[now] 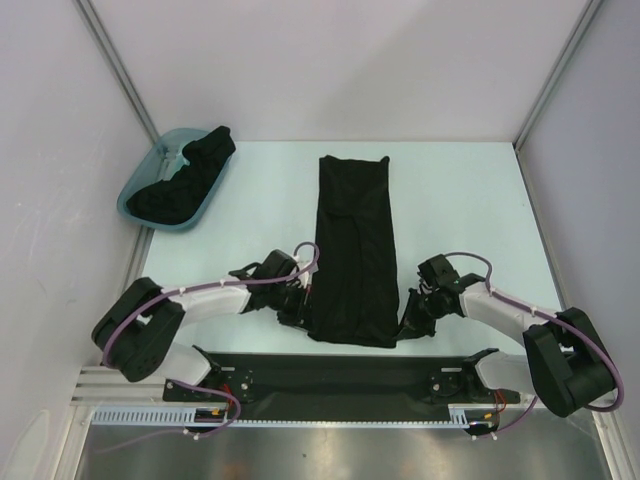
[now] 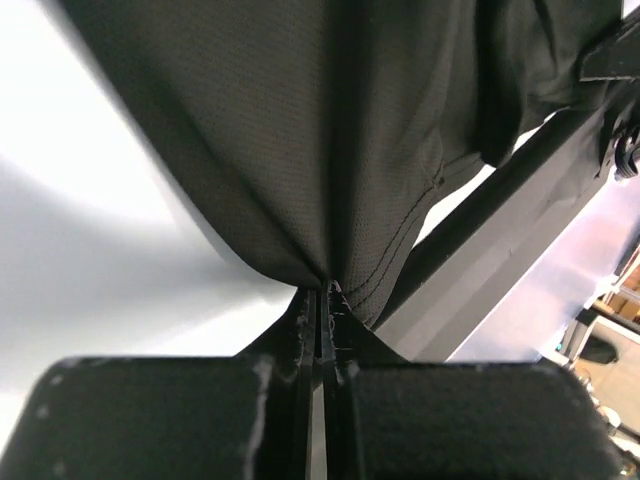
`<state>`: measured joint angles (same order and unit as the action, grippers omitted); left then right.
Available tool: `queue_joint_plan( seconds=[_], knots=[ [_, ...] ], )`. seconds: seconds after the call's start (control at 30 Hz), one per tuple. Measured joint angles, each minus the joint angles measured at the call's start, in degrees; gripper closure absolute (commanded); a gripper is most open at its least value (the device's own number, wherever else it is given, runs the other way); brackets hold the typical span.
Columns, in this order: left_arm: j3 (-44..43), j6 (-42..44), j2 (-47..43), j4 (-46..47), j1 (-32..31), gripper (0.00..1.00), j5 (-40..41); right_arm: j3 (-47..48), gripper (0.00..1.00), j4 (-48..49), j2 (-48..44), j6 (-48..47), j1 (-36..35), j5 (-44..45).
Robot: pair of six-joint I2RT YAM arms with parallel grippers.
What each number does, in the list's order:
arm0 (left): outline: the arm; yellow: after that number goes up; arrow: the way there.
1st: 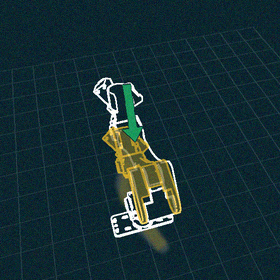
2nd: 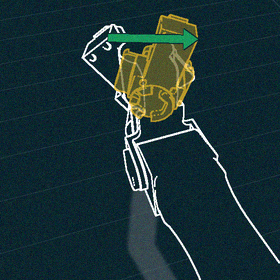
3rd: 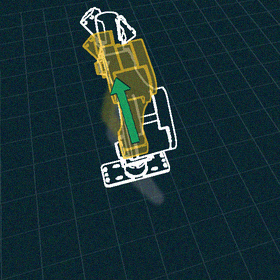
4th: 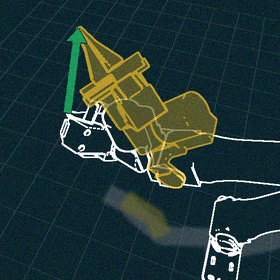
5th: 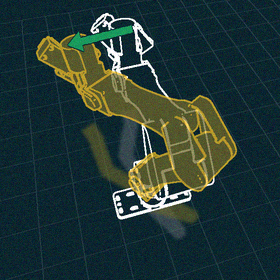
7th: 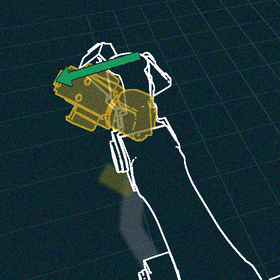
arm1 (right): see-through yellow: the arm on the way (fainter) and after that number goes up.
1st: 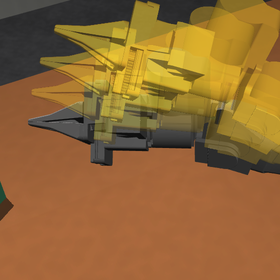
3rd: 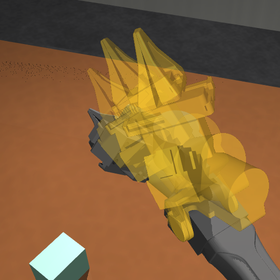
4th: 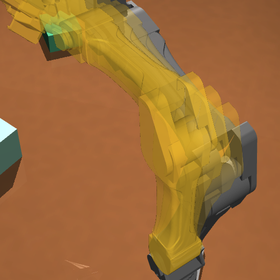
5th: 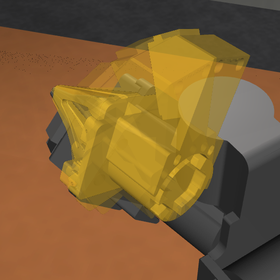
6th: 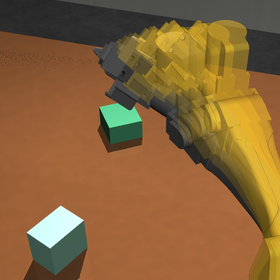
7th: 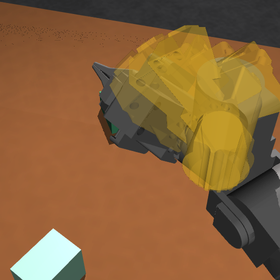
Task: Fold and stack the t-shirts
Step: Fold the tshirt
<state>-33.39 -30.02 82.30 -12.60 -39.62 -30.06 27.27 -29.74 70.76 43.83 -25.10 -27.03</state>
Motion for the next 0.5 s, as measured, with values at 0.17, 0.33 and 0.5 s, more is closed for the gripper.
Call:
queue_joint_plan(
  seconds=[0.17,0.33,0.5],
  knots=[
    [4.0,-3.5,-2.2,1.1,-1.4,0.83,1.3,-0.1,0.82,-2.6,1.1,-3.1,0.0,-0.3],
    [4.5,-5.4,-3.7,1.0,-2.4,0.44,0.5,1.8,0.49,-7.9,1.1,-6.4,0.0,1.7],
    [4.3,-5.4,-8.8,-2.3,-3.0,0.41,1.8,8.7,0.41,-14.0,-2.3,-8.1,-1.1,6.5]
  ],
)
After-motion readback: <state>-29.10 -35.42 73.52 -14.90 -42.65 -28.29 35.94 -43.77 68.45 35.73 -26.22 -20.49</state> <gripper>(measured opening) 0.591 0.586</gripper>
